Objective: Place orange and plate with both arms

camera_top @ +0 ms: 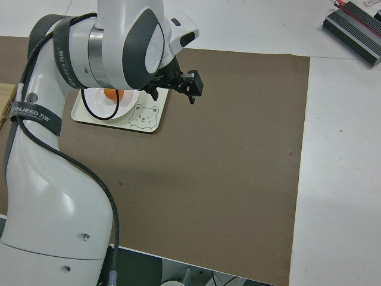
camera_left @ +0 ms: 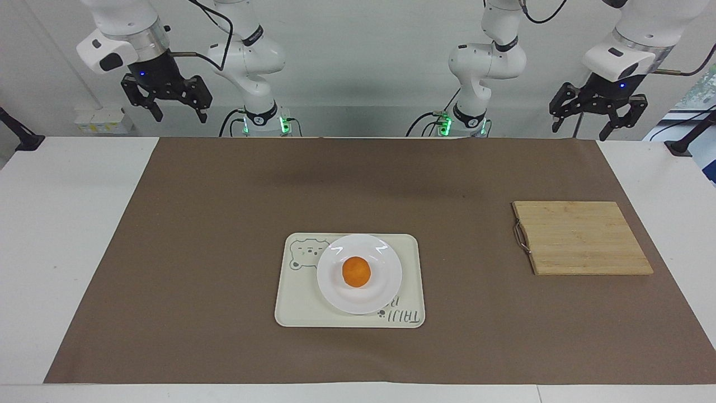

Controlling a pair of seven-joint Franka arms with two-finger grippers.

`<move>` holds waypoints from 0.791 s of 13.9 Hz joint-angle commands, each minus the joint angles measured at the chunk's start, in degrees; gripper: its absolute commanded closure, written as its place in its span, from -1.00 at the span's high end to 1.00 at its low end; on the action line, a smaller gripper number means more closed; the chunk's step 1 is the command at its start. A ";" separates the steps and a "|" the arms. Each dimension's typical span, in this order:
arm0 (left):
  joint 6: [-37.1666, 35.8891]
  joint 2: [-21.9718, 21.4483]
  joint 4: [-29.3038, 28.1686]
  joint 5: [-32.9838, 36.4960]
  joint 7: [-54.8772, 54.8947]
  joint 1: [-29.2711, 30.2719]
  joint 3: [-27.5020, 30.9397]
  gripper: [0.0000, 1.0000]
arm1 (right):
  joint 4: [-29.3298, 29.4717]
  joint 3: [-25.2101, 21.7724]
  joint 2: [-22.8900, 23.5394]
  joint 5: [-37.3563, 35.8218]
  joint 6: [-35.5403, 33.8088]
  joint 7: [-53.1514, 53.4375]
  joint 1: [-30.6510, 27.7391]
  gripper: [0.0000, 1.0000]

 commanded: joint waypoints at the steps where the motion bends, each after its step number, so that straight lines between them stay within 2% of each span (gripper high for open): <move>1: -1.92 -0.85 0.33 -1.32 -0.61 1.45 0.01 1.00 | -2.15 0.30 -2.90 -0.36 -0.21 0.49 -1.72 1.00; 3: -1.92 -0.85 0.33 -3.59 -2.72 3.30 -0.08 1.00 | -2.69 0.30 -3.17 -0.44 0.06 0.32 -2.34 1.00; 6: -2.97 -1.46 0.42 -3.69 -6.95 3.31 -0.08 1.00 | -5.06 0.04 -3.18 -0.88 4.09 -4.50 -4.61 1.00; 11: -5.88 -2.25 0.33 -2.99 -6.68 3.57 -0.17 1.00 | -1.81 0.13 -0.36 -0.70 3.75 -3.47 -4.63 1.00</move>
